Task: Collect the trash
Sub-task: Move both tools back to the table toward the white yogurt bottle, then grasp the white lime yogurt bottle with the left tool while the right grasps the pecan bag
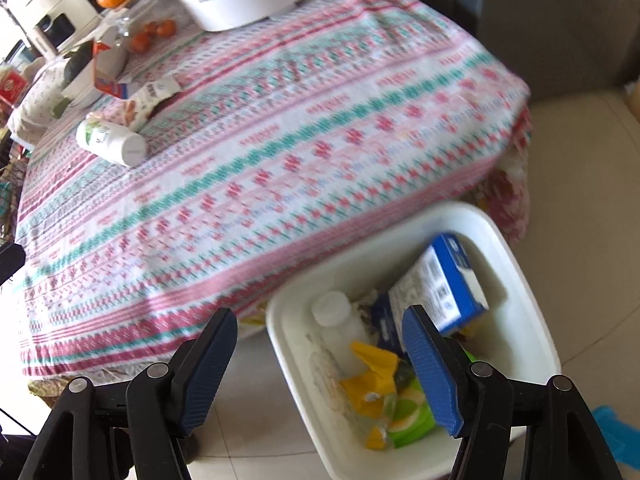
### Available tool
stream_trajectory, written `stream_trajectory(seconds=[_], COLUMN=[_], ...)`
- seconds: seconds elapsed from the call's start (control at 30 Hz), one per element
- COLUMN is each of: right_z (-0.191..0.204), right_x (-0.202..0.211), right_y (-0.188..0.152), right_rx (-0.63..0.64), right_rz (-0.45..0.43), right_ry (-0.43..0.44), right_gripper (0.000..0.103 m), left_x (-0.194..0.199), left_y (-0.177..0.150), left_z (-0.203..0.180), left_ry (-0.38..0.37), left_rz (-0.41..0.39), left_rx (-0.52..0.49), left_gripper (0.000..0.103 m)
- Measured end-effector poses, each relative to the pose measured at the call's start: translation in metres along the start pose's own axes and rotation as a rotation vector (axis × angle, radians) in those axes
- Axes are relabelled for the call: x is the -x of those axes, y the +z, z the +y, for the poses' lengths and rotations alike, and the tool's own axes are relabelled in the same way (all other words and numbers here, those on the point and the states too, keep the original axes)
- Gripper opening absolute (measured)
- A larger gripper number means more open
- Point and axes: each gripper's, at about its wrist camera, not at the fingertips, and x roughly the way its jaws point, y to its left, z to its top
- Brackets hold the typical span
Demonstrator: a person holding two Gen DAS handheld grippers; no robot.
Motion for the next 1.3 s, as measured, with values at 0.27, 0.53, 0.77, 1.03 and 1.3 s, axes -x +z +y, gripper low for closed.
stream_trajectory(seconds=[0.27, 0.53, 0.77, 1.03, 1.3], right_z=[0.049, 0.06, 0.061, 0.072, 0.07], right_x=[-0.017, -0.038, -0.046, -0.05, -0.058], right_y=[0.041, 0.071, 0.079, 0.074, 0.071], right_rx=[0.082, 0.052, 0.007, 0.056, 0.057], right_rz=[-0.013, 0.011, 0.043, 0.06, 0.068], right_ry=[-0.001, 0.008, 0.057, 0.05, 0.02], right_gripper=[0.077, 0.077, 0.077, 0.077, 0.077], left_x=[-0.043, -0.109, -0.152, -0.142, -0.087], left_y=[0.047, 0.095, 0.107, 0.095, 0.061], left_z=[0.018, 0.021, 0.016, 0.016, 0.047], left_ry=[0.091, 0.098, 0.142, 0.066, -0.001], left_rz=[0.026, 0.067, 0.088, 0.117, 0.095], left_rx=[0.085, 0.264, 0.303, 0.25, 0.137], left_gripper=[0.089, 0.089, 0.081, 0.056, 0.052])
